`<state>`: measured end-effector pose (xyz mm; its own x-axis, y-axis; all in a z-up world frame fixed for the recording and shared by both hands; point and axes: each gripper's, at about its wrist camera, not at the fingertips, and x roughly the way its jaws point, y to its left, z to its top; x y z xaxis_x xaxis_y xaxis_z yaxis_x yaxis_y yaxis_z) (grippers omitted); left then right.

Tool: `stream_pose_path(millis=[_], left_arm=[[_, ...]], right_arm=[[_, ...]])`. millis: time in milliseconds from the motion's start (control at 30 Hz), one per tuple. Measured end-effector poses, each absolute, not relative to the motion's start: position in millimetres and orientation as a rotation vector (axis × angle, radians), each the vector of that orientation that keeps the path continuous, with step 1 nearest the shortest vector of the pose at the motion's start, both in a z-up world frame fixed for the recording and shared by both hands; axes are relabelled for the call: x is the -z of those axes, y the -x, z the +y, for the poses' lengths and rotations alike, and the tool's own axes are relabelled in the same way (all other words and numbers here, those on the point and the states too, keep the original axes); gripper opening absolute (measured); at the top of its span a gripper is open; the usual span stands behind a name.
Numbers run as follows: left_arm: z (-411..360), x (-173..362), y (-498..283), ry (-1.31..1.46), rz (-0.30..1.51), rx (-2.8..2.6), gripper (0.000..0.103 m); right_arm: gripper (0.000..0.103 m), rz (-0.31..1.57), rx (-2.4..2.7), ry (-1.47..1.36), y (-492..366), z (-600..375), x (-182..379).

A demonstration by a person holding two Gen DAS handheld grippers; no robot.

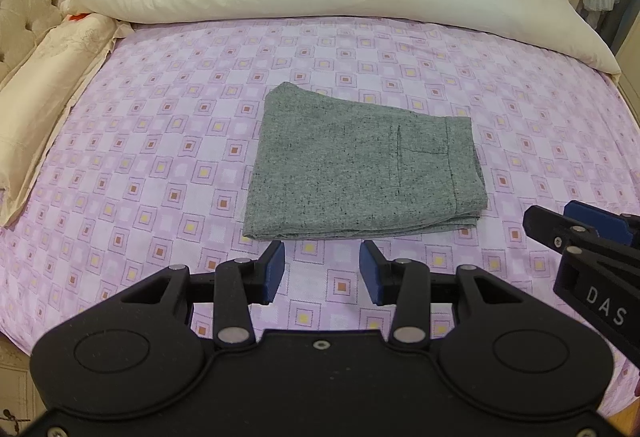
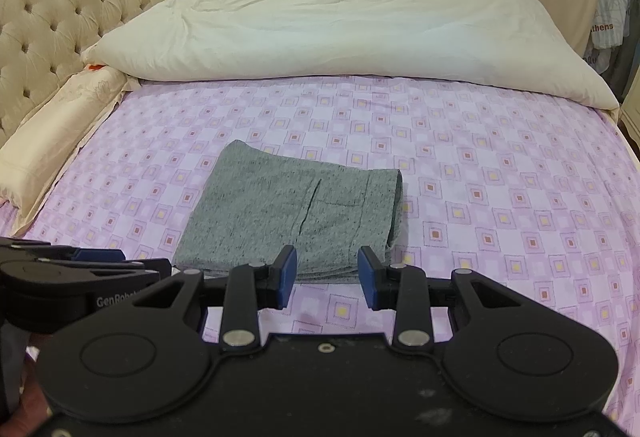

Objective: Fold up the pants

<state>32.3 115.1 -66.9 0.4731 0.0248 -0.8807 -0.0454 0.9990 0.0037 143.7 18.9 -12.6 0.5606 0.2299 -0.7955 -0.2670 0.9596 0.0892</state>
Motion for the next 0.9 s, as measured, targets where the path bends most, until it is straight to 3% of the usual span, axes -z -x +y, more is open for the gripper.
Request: stream_pose_path(millis=[900], left_arm=[[116,86,-54,-0.005,1.127,0.014,0.051]], right_arm=[[0.036,0.979,-0.239,0.050,-160,33,30]])
